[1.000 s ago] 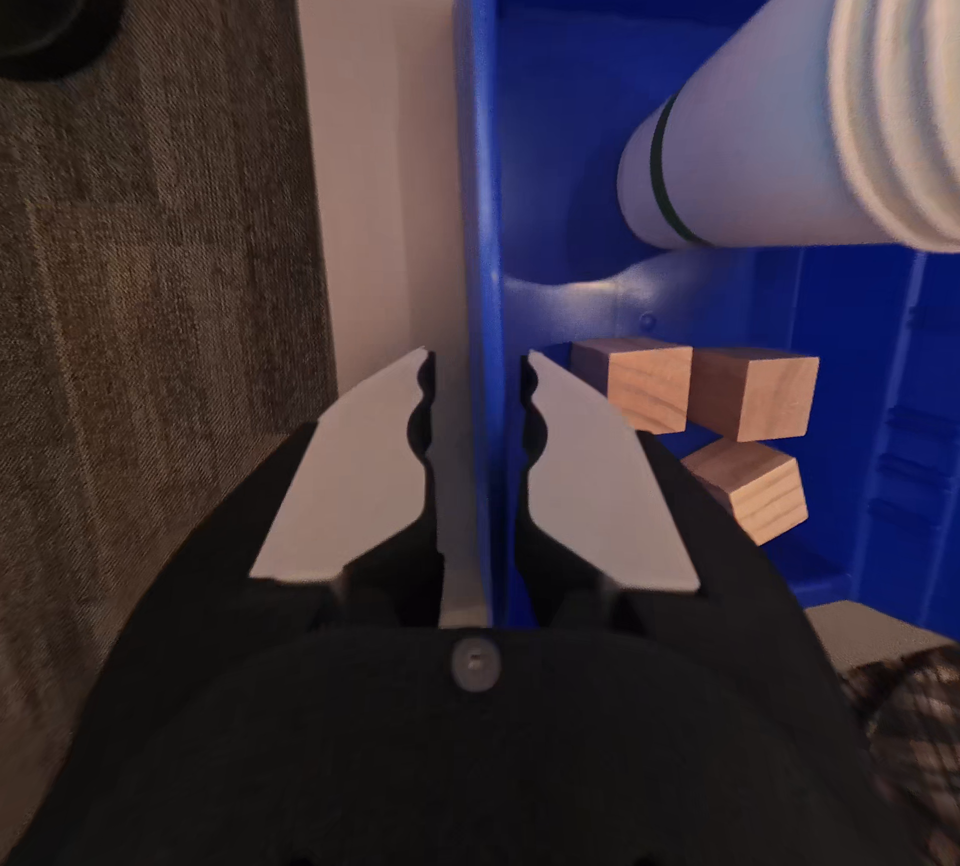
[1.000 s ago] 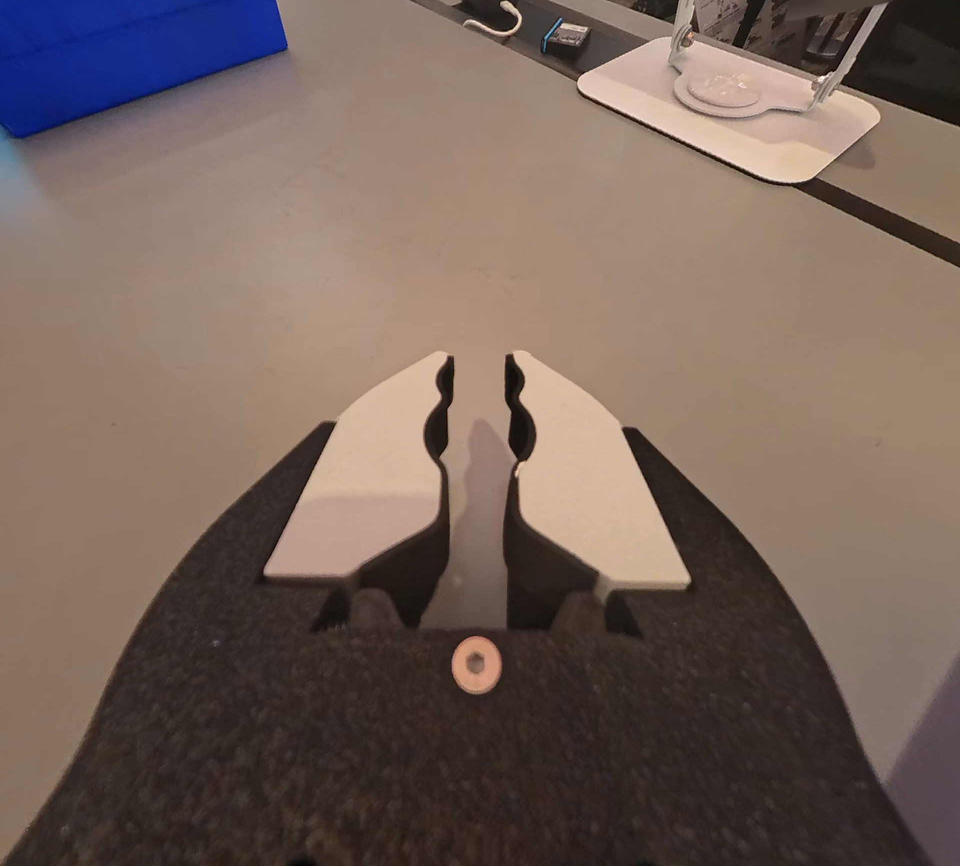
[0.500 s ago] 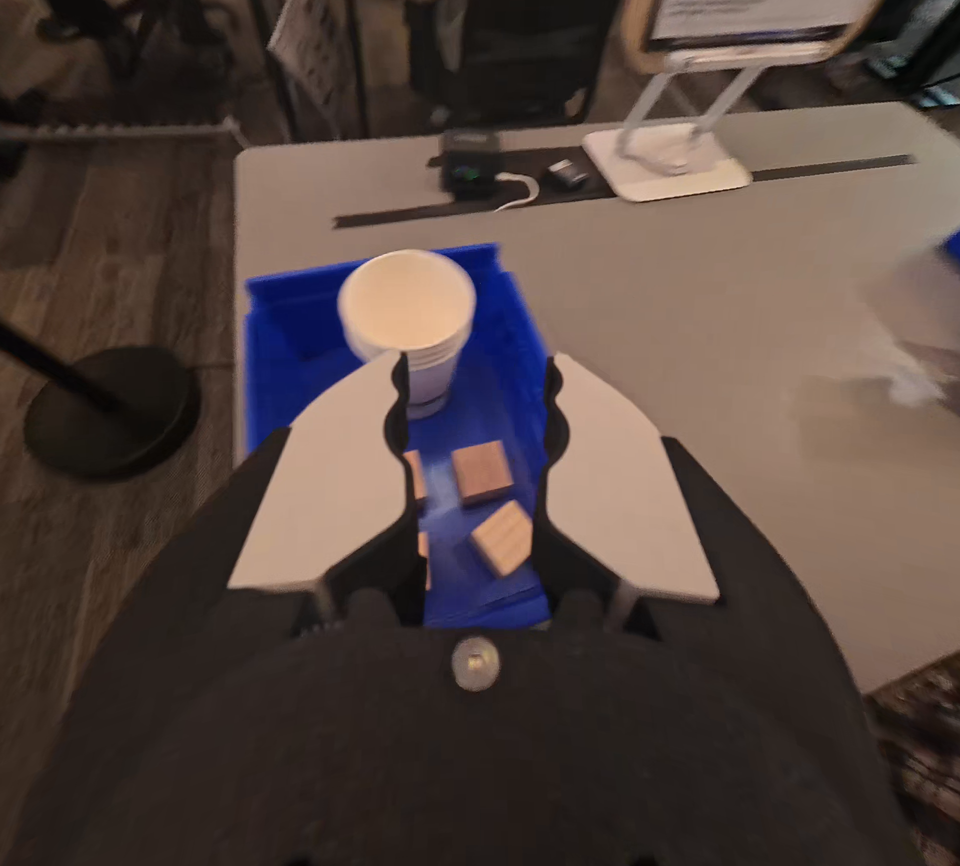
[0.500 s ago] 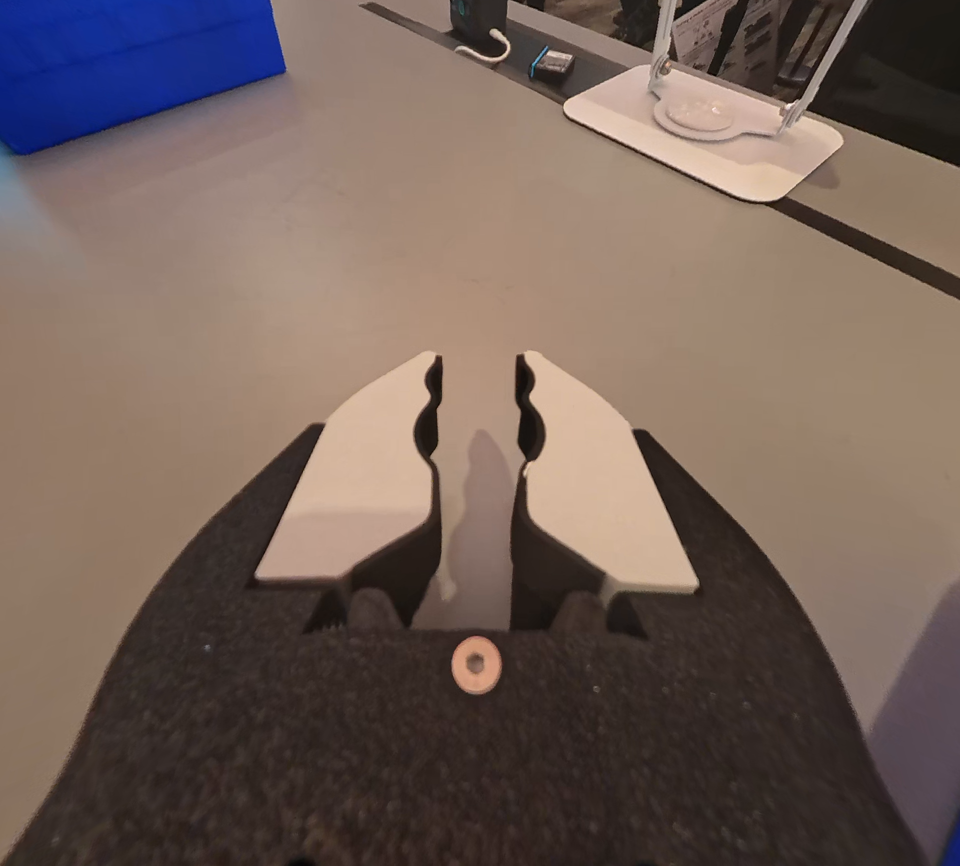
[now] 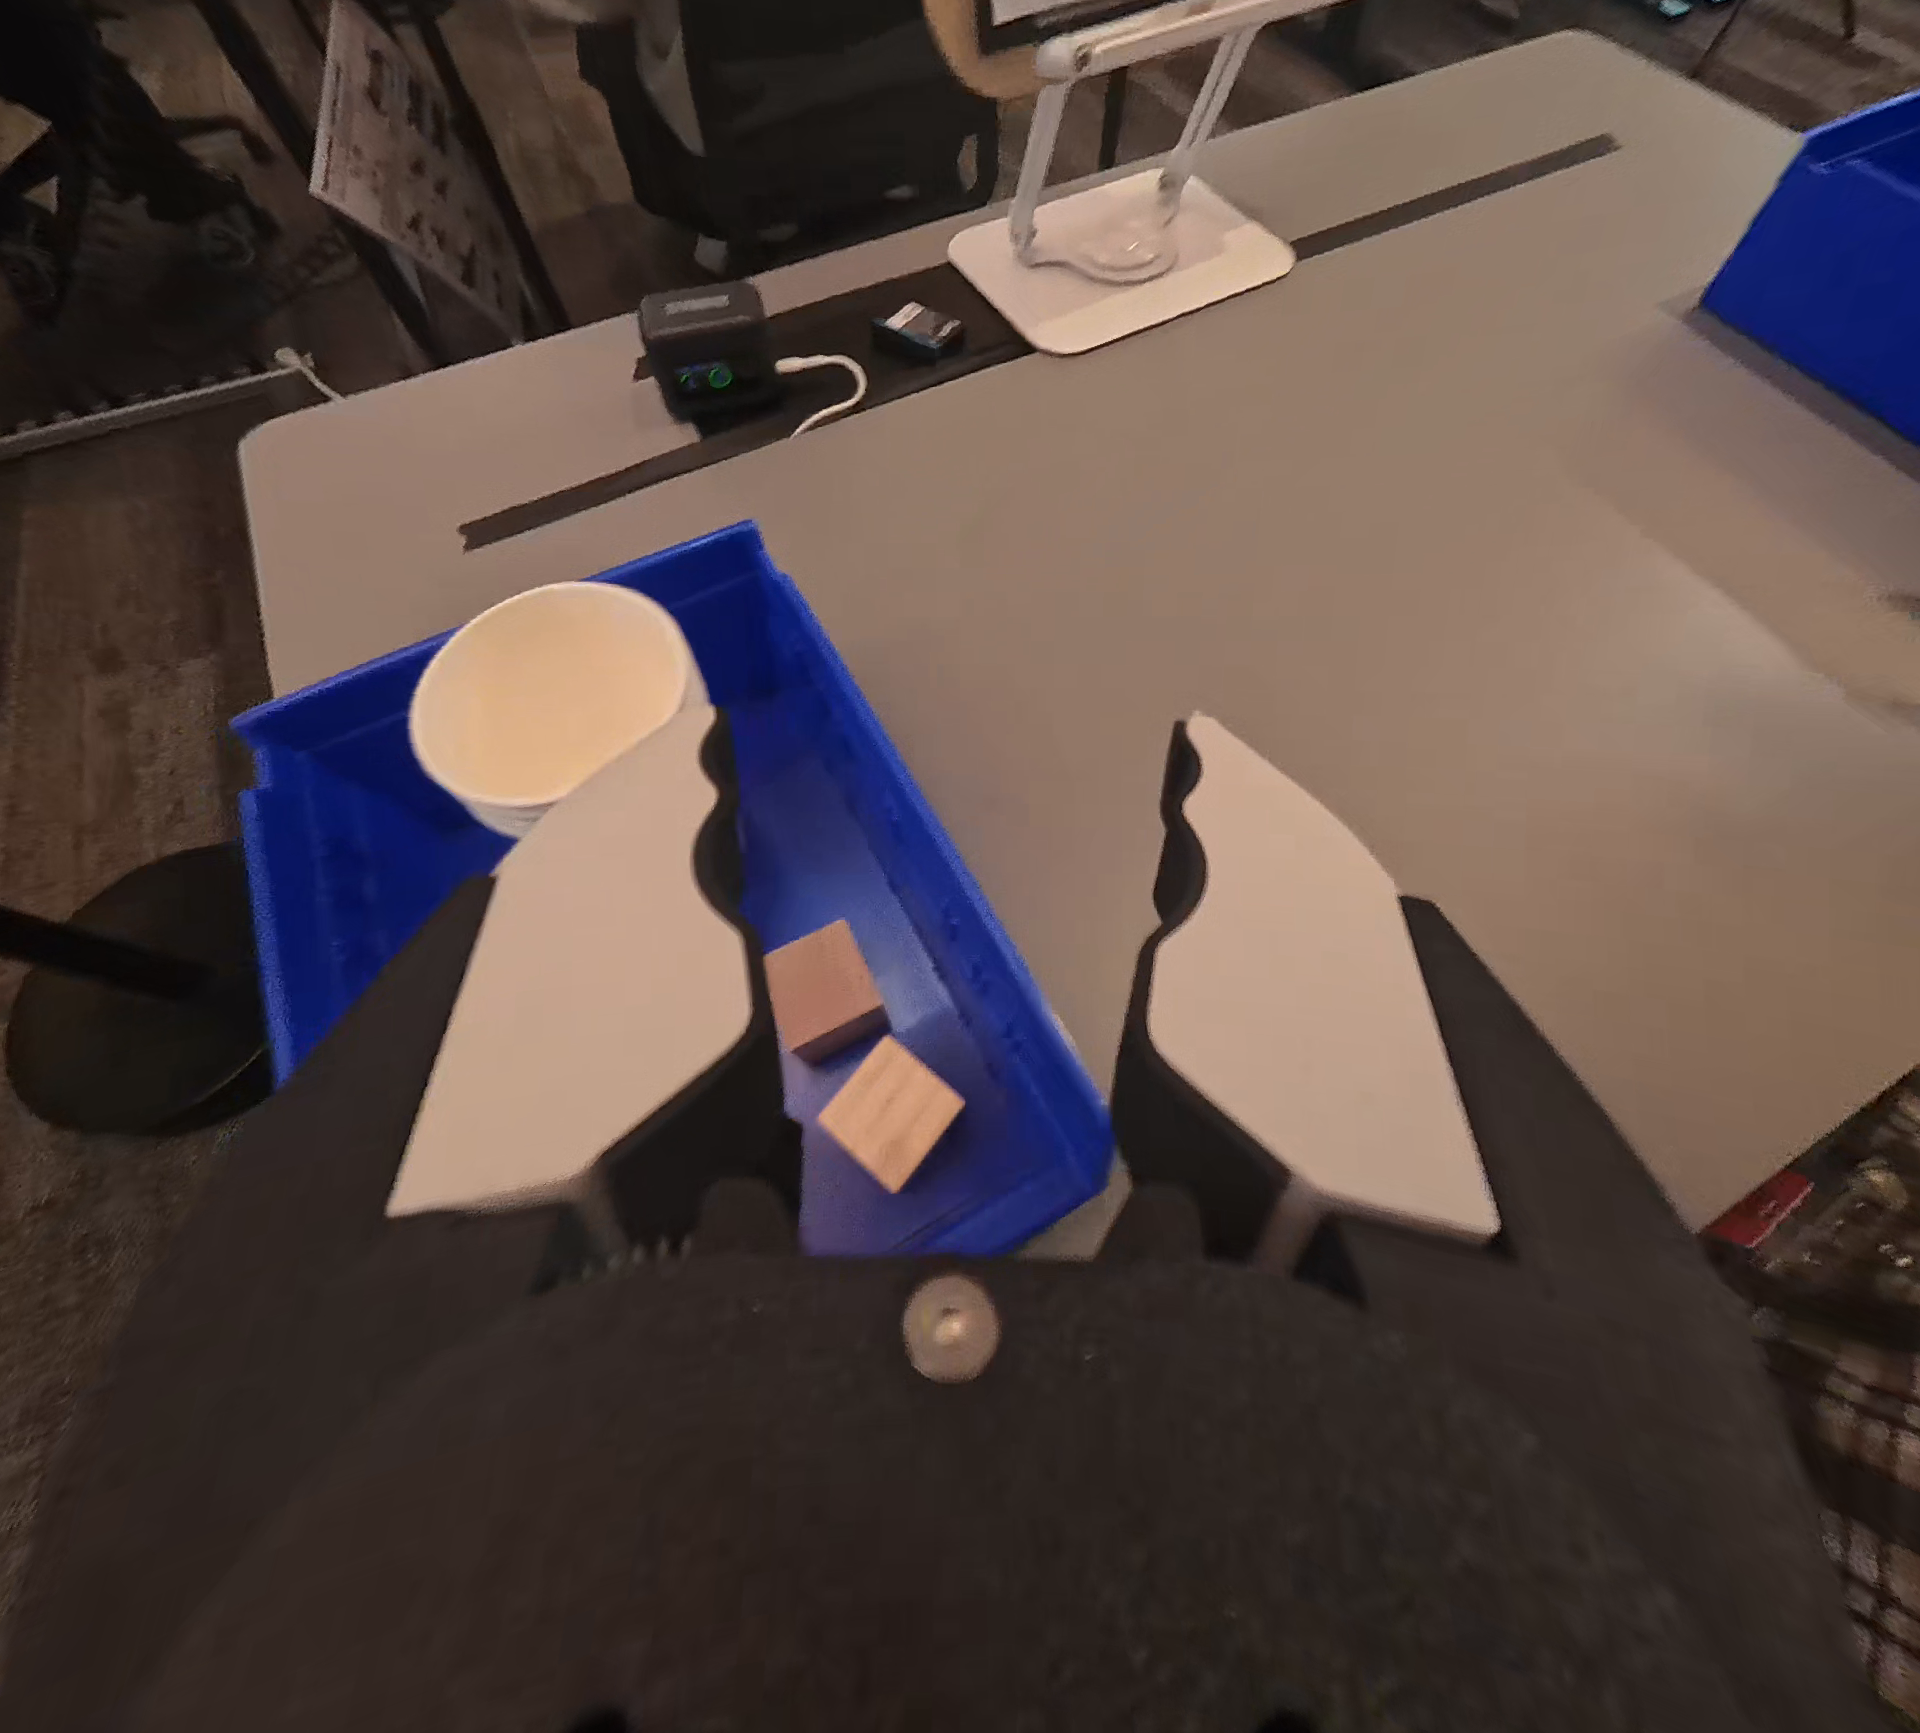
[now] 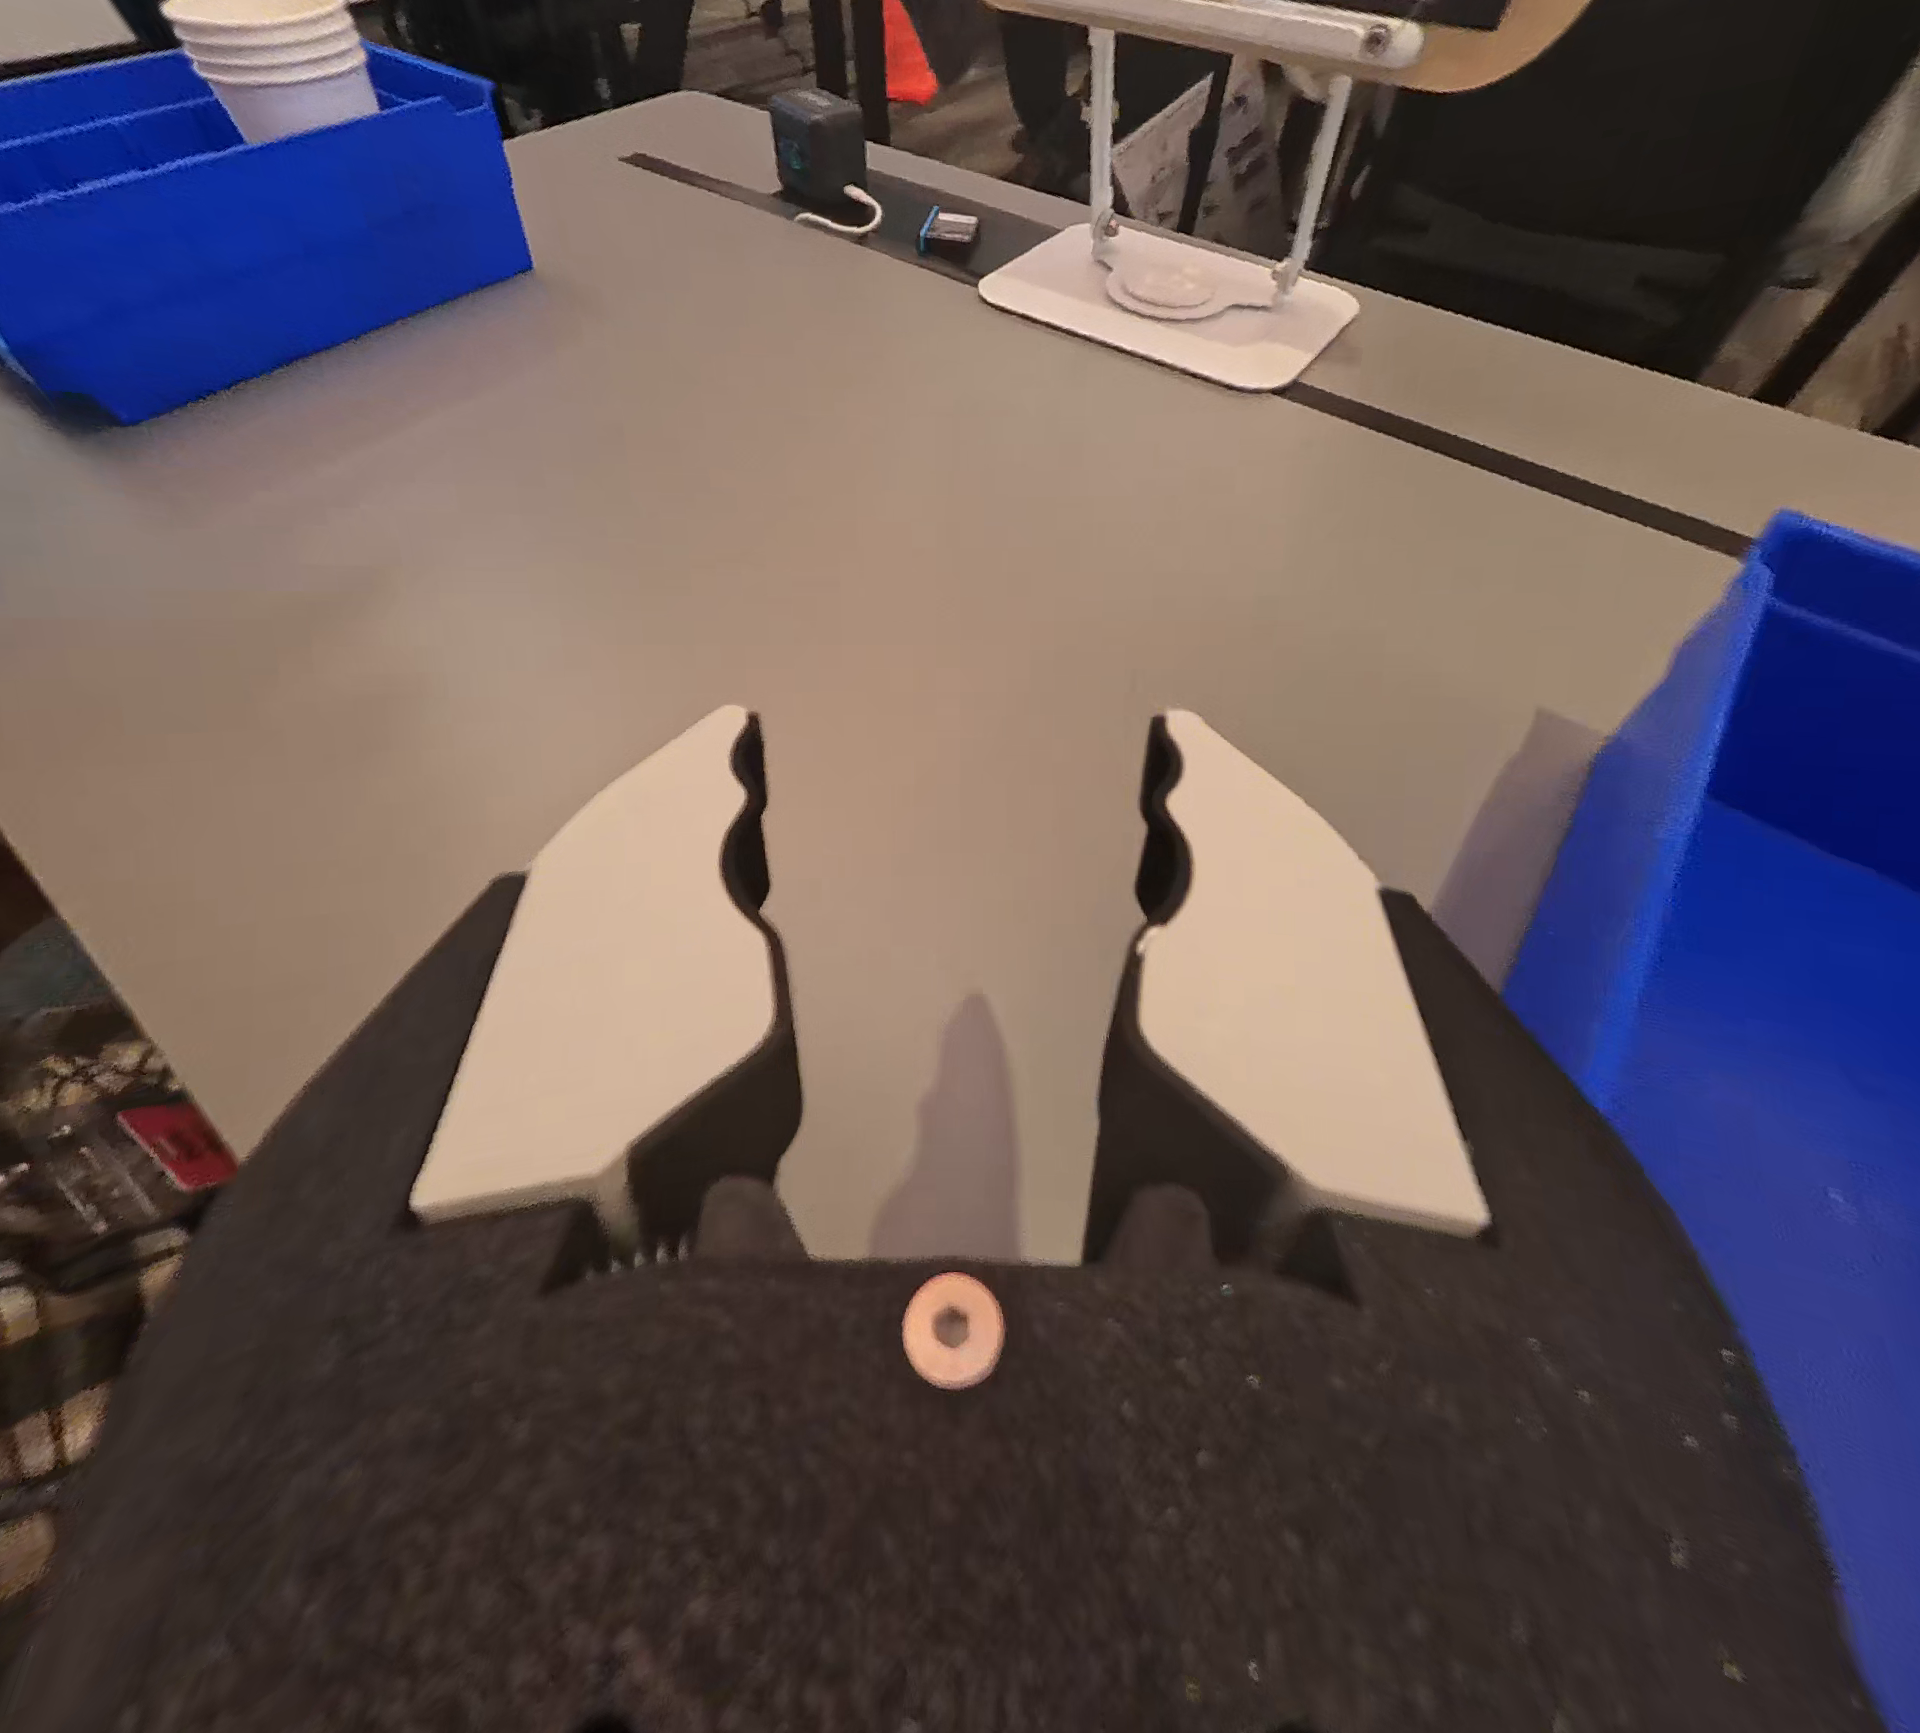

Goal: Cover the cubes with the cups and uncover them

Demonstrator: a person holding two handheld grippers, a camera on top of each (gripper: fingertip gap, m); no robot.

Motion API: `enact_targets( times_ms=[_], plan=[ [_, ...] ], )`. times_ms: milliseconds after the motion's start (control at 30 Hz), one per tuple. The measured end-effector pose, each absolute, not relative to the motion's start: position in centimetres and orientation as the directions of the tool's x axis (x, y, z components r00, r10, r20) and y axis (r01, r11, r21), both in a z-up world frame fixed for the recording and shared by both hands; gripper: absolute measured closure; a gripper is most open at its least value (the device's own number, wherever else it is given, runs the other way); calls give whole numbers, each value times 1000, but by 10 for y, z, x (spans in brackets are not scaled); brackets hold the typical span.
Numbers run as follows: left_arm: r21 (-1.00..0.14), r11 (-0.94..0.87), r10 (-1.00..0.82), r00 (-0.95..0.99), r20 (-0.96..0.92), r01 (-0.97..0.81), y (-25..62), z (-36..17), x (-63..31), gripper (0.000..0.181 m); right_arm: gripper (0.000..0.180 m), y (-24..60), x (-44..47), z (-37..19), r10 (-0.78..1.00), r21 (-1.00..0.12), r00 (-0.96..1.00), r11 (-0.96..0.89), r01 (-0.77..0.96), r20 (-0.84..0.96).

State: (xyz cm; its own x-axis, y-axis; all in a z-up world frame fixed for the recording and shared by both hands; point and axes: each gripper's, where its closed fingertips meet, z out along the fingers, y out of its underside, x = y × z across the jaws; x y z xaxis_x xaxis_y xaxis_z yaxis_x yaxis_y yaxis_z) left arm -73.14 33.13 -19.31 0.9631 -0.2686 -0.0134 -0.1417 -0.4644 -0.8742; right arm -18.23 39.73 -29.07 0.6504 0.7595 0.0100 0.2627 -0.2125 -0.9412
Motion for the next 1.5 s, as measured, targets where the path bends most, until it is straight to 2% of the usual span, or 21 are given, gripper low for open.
enact_targets(
  times_ms=[233, 433, 800, 1067, 1167, 1233, 1267, 1333, 1500],
  plan=[
    [-752, -611, -295, 953, -74, -247, 346, -219, -786, 104, 95, 356, -142, -308, 717, -939, 695, -271, 214, -48],
    [-626, -675, -429, 898, -97, -391, 349, -239, -802, 116, 95, 343, -132, -328, 717, -928, 692, -311, 205, -87],
    [-482, -707, -559, 827, -65, -517, 328, -281, -805, 115, 95, 339, -141, -345, 739, -908, 670, -323, 267, -66],
    [-256, -794, -559, 828, -50, -551, 277, -328, -832, 117, 96, 339, -151, -338, 758, -914, 649, -304, 269, -61],
    [-218, -870, -438, 896, -66, -442, 275, -337, -846, 120, 96, 339, -155, -338, 760, -914, 647, -308, 265, -69],
    [-146, -962, -204, 965, -166, -229, 271, -341, -867, 122, 96, 338, -157, -339, 761, -912, 645, -313, 267, -72],
    [-158, -981, -88, 981, -173, -115, 269, -341, -868, 123, 96, 337, -158, -339, 761, -911, 645, -312, 271, -69],
    [-264, -962, 93, 994, -52, 76, 273, -337, -851, 129, 96, 337, -159, -338, 761, -910, 646, -309, 275, -63],
    [-378, -898, 250, 968, -23, 223, 277, -342, -848, 122, 96, 336, -165, -335, 776, -916, 625, -308, 256, -86]
  ],
)
